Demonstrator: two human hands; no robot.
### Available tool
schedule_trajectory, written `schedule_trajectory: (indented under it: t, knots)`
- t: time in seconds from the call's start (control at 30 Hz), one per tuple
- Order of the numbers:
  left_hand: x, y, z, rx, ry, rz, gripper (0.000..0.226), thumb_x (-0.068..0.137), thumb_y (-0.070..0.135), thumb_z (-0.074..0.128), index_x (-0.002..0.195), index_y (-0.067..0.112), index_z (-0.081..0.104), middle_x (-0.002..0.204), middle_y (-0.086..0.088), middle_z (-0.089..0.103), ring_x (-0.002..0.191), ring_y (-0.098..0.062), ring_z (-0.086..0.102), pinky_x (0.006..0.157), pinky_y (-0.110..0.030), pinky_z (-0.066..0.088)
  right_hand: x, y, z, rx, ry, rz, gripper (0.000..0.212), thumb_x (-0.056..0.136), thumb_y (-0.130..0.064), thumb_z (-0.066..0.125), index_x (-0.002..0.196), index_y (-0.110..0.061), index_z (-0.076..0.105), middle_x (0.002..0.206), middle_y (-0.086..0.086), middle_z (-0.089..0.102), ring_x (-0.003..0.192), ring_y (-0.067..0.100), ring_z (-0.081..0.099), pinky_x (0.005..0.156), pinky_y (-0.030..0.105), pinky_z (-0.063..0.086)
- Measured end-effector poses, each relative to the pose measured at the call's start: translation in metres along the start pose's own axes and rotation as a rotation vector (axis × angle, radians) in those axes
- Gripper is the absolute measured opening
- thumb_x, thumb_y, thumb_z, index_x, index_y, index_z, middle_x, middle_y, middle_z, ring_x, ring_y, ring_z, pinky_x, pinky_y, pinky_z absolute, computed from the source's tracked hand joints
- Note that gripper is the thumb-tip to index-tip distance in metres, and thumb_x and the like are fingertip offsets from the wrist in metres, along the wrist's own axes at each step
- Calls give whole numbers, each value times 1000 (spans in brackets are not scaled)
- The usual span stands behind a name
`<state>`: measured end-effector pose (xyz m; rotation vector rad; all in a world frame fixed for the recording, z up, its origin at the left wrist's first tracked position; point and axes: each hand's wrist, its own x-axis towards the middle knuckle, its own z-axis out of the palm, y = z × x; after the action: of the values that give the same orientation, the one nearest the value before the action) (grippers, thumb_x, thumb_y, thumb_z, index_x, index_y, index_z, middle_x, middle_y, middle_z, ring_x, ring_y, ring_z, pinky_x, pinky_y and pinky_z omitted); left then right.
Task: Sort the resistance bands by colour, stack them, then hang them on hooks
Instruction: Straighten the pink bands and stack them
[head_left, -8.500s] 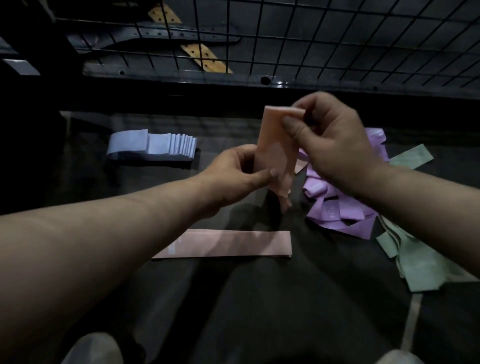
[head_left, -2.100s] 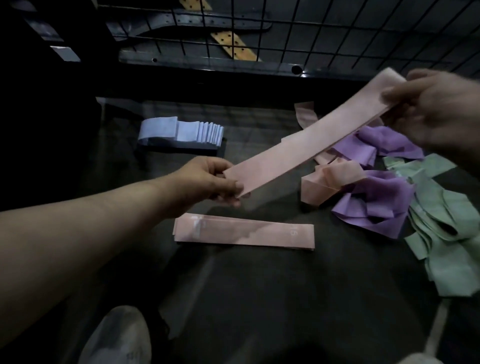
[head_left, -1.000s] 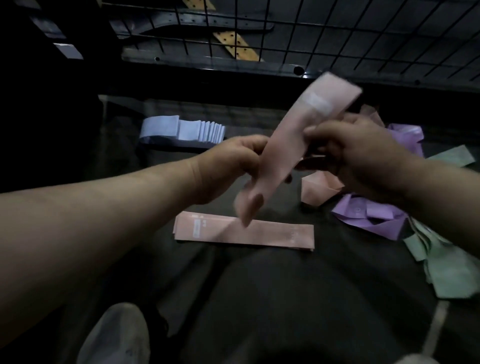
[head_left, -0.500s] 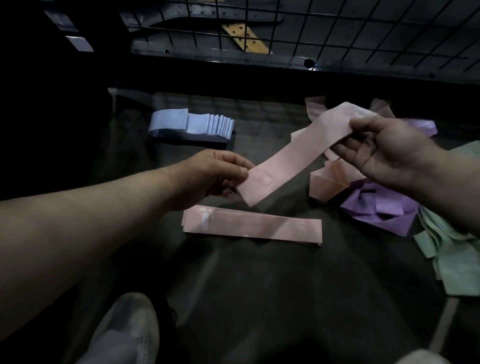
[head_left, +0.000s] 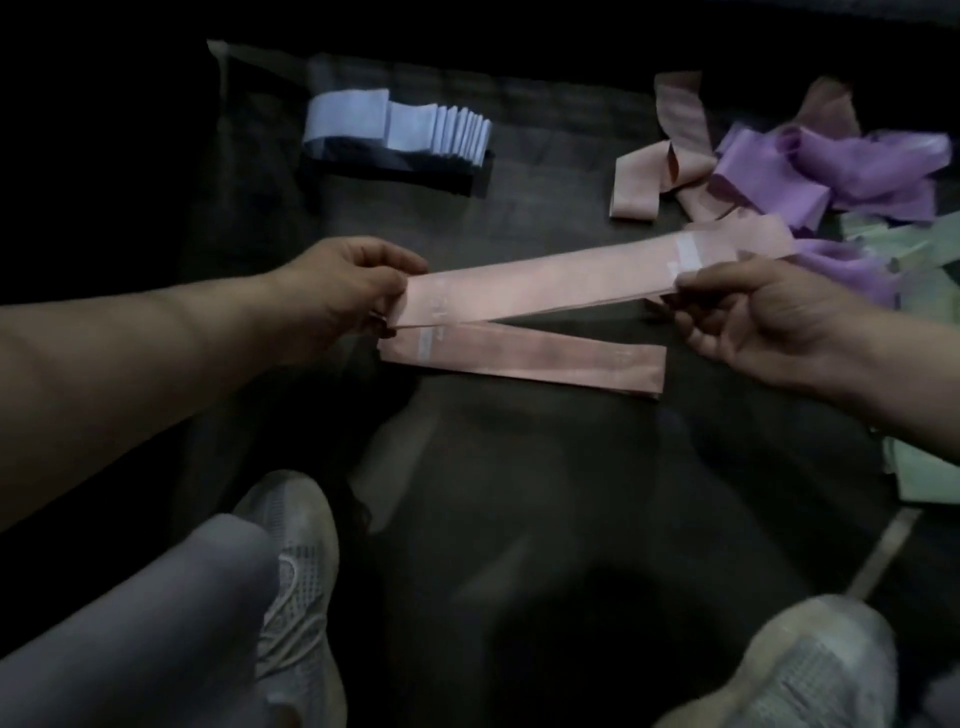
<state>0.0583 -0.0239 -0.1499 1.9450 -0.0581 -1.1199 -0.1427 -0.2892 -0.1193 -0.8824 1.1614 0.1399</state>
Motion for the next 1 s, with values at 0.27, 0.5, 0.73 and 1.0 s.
schedule_trajectory:
  t: [0.27, 0.5, 0.73, 1.0]
  knots:
    - [-2, -12, -2, -64, -17, -26, 23, 91, -6, 54, 91, 10, 71, 89, -19, 65, 79, -27, 56, 70, -32, 49, 5, 12, 1, -138, 12, -44, 11, 96, -9, 55, 100, -19, 58, 86, 0, 68, 71, 7, 69, 66, 23, 57]
    - [-11, 20, 14, -91, -280, 0, 20, 81, -6, 61, 96, 3, 71, 77, -12, 65, 61, -18, 58, 55, -25, 49, -4, -11, 17, -226, -68, -200, 29, 97, -10, 56, 125, -5, 59, 109, 12, 71, 110, 28, 67, 88, 39, 56]
    - [-19, 86, 33, 173, -472, 271, 33, 77, -11, 60, 100, 12, 68, 85, -2, 70, 74, -16, 66, 71, -30, 58, -40, -63, 61, -461, -317, -577, 16, 85, -17, 63, 100, -12, 64, 91, 7, 68, 90, 24, 64, 90, 44, 55]
    - [-19, 128, 28, 263, 52, 658, 48, 76, 14, 51, 124, 11, 51, 112, -4, 56, 98, -8, 56, 89, -27, 50, -38, -75, 75, -825, -284, -827, 14, 93, -9, 66, 98, -21, 69, 91, -4, 72, 86, 8, 69, 84, 31, 56]
